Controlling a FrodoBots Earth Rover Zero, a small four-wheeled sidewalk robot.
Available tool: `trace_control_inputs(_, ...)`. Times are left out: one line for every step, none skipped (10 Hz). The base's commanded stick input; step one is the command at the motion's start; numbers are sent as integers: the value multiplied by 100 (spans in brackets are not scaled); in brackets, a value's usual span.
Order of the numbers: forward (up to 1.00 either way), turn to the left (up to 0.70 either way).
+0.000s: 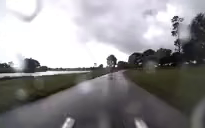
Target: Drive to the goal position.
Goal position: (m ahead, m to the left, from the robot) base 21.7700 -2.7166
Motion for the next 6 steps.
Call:
trace_control_inputs(100,0)
trace_control_inputs(100,0)
trace_control_inputs(100,0)
trace_control_inputs(100,0)
trace_control_inputs(100,0)
trace_control_inputs(100,0)
